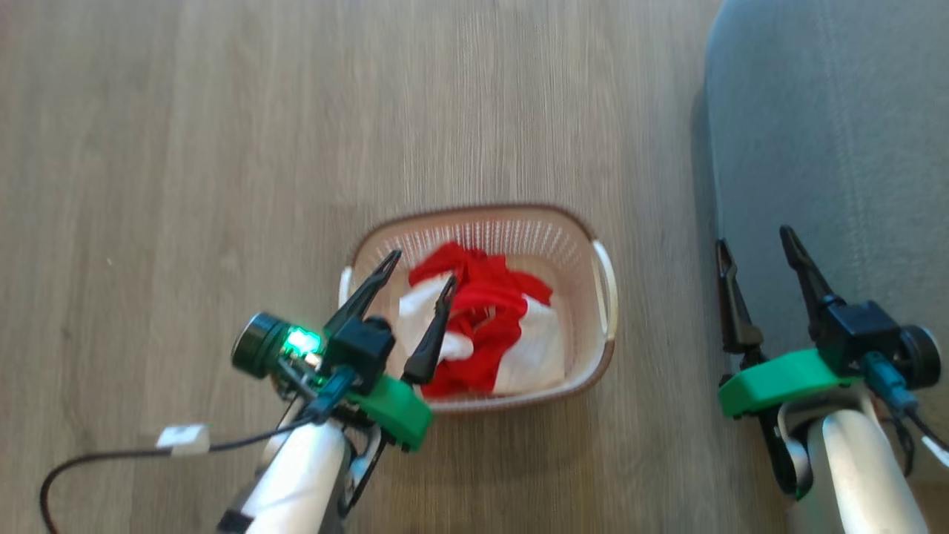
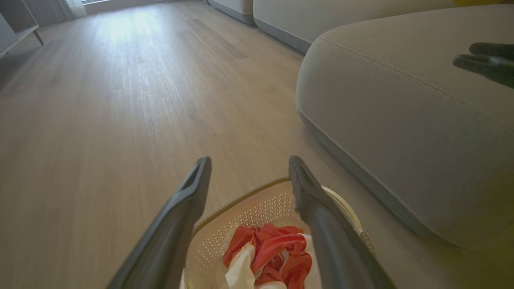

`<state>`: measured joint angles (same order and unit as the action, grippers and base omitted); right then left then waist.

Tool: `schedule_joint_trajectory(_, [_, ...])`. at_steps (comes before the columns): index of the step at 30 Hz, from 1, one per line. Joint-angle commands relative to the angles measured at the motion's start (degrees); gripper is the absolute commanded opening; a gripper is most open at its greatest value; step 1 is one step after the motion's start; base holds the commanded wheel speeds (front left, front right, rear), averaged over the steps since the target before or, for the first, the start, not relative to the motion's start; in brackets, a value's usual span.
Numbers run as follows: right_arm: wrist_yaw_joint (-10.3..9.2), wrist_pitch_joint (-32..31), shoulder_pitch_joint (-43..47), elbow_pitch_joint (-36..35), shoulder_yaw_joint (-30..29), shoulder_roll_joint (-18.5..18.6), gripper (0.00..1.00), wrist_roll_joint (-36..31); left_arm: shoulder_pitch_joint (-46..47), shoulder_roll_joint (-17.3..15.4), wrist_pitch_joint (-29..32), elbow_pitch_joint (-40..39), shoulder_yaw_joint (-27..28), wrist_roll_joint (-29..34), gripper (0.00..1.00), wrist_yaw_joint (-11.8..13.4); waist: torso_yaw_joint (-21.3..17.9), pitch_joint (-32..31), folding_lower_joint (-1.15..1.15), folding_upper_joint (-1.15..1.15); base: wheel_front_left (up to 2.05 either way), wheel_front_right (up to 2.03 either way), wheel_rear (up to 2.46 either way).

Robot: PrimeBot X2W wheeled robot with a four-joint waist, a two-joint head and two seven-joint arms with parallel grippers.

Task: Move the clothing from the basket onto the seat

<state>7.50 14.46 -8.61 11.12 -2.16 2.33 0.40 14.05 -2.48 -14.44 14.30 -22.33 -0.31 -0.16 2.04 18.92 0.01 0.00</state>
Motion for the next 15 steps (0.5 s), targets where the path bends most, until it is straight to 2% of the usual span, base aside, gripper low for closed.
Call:
schedule_joint_trajectory(1, [-0.01, 0.54, -1.56, -2.14, 1.05, 0.54, 1.00, -0.49, 1.64, -0.66, -0.56, -1.01, 1.12, 0.59, 1.00, -0.25, -1.15, 5.93, -0.01, 0.00, 0.00, 0.00, 0.00])
schedule_joint_trajectory(8, [-0.01, 0.54, -4.28, -4.45, 0.03, 0.54, 1.00, -0.24, 10.49, -3.16, -0.56, 4.48, -3.91, 3.43, 1.00, -1.38, -3.37, 15.81, -0.01, 0.00, 0.00, 0.00, 0.00])
schedule_joint_trajectory(15, [-0.01, 0.54, -6.30, -5.98, 1.27, 0.54, 1.00, 1.15, 19.53, -6.76, -0.56, 12.23, -10.88, 5.90, 1.00, -2.11, -6.80, 23.12, -0.01, 0.00, 0.00, 0.00, 0.00])
